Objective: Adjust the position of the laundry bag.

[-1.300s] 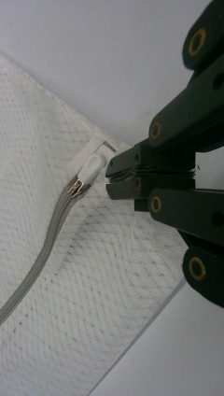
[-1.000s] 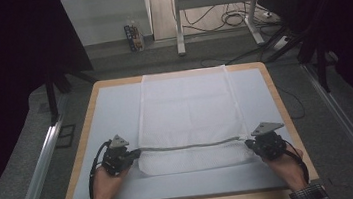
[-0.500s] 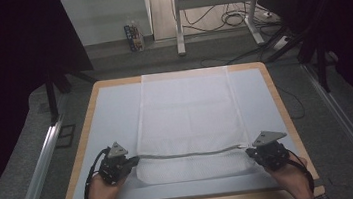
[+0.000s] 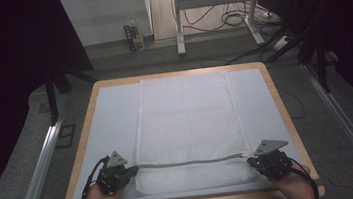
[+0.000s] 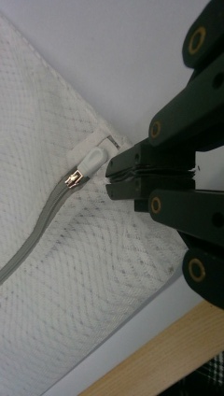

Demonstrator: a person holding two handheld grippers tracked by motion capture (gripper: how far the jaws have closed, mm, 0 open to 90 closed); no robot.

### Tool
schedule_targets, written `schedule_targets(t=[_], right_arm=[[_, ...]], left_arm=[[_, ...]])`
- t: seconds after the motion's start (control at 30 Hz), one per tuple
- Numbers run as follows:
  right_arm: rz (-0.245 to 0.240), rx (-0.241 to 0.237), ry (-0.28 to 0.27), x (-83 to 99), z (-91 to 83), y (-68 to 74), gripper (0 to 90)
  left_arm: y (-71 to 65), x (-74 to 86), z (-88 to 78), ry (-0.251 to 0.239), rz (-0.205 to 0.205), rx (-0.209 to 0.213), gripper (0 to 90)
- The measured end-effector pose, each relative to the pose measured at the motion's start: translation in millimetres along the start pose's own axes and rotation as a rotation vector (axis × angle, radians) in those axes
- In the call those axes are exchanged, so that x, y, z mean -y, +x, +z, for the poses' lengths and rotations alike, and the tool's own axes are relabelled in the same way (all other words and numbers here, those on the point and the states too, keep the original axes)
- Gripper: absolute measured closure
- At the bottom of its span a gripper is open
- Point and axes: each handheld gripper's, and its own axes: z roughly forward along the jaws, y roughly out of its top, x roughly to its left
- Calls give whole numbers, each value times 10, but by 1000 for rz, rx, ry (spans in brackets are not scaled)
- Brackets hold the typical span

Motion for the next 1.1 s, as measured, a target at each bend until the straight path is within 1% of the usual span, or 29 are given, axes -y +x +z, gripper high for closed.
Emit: schedule_targets(t=[0.13,0.23,0.33,0.4,0.47,0.5,0.53,0.6,0.67,0.73,0.77,0.8,0.93,1.0,1.1], right_arm=[[4,-18,22,36,40,12,867],[7,-20,29,42,54,12,851],[12,-21,26,51,43,10,784],[11,-22,27,70,38,6,734],[16,-30,26,101,30,-2,703],[20,-26,25,112,23,-2,683],[17,-24,20,119,15,-9,666],[25,-21,3,133,-20,-26,617],[32,-15,-15,146,-56,-52,578],[47,-6,-30,161,-87,-84,521],[52,-4,-35,169,-101,-99,494],[56,-3,-40,177,-115,-115,474],[71,16,-59,201,-138,-165,368],[84,8,-75,204,-127,-198,311],[93,-8,-95,201,-102,-221,228]], left_arm=[[-6,25,15,20,-10,-5,882],[-7,33,25,29,-2,-16,875],[-8,44,29,32,11,-31,865],[-5,49,34,27,12,-32,828],[-9,48,28,20,19,-40,812],[-9,48,26,16,20,-41,795],[-9,47,24,9,18,-45,768],[-3,48,22,-5,10,-53,700],[8,52,22,-22,-3,-57,617],[21,56,22,-41,-13,-51,536],[26,58,23,-49,-13,-48,486],[28,60,25,-55,-12,-49,461],[40,60,43,-61,-4,-48,312],[38,55,53,-78,-16,-37,210],[35,40,59,-80,-24,-35,37]])
